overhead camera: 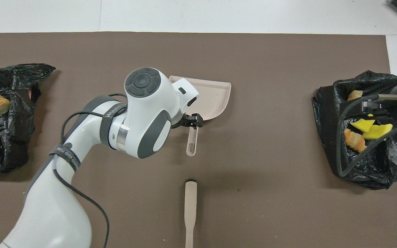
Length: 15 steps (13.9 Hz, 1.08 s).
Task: Sweep and dump trash in bin
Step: 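Bring the empty dustpan back toward the table center with the left gripper, then lower the dustpan onto the table and open the left gripper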
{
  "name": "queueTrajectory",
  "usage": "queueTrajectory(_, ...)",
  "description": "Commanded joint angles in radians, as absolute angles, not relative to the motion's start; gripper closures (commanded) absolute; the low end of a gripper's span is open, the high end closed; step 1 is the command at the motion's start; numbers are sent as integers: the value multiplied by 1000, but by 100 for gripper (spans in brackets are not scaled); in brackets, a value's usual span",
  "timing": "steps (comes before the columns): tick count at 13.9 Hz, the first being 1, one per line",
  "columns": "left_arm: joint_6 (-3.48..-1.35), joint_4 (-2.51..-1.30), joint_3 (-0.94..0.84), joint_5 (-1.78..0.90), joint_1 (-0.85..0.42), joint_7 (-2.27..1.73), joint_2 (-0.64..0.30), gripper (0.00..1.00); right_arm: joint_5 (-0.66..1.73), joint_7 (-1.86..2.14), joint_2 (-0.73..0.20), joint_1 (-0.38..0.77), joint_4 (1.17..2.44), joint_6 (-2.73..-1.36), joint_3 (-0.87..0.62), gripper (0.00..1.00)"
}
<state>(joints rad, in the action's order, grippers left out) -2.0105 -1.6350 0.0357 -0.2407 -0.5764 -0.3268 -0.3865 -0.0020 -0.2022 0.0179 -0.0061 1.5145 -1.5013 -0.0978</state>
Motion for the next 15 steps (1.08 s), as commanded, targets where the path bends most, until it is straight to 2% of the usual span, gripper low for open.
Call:
queueTrajectory(1, -1950, -1646, 34, -247, -479, -322, -345, 0, 18, -184, 38, -23, 1537, -1497, -103, 0)
queueTrajectory(8, -1853, -1643, 35, -244, -255, -40, -276, 0, 17, -184, 38, -23, 1537, -1497, -101, 0)
queueTrajectory(15, -1721, -1640, 57, -132, -83, 43, -140, 0, 17, -184, 38, -23, 1537, -1499, -103, 0)
